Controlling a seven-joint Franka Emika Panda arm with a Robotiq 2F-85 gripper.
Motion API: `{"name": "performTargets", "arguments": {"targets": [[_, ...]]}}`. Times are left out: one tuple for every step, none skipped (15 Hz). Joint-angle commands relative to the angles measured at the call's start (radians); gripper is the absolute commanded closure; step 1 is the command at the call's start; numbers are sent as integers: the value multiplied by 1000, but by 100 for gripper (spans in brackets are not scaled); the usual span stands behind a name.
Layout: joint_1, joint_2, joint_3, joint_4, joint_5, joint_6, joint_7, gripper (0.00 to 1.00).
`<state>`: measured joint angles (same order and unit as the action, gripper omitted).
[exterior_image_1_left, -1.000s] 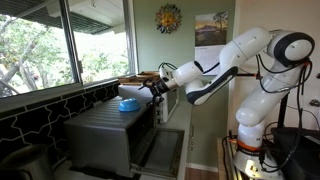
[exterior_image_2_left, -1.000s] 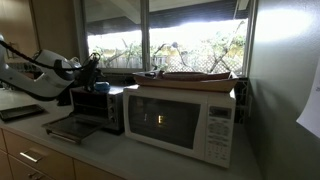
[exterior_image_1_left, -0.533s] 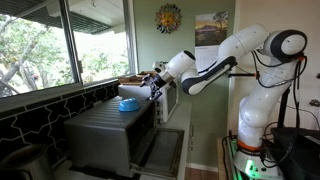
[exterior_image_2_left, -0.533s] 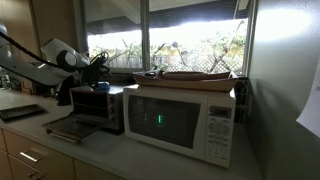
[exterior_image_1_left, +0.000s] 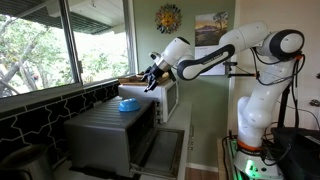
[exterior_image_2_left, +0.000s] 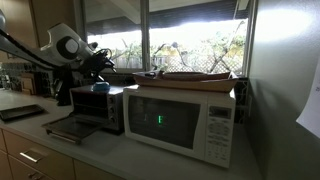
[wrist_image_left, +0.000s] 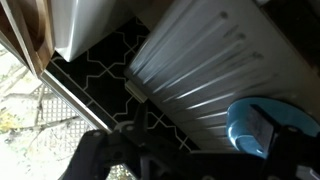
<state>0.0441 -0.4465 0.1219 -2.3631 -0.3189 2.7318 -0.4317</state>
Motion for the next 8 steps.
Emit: {"name": "performTargets", "arguments": {"targets": [[27, 7, 9, 75, 58, -148, 150, 0], [26, 7, 21, 99, 66, -195, 199, 0], [20, 5, 38, 120, 66, -232, 258, 0], [27, -1, 41, 124, 82, -223, 309, 0], [31, 1, 16, 101, 40, -185, 235, 0], [32, 1, 25, 115, 48, -193, 269, 0], [32, 1, 30, 120, 51, -195, 289, 0], [32, 1, 32, 122, 53, -195, 299, 0]]}}
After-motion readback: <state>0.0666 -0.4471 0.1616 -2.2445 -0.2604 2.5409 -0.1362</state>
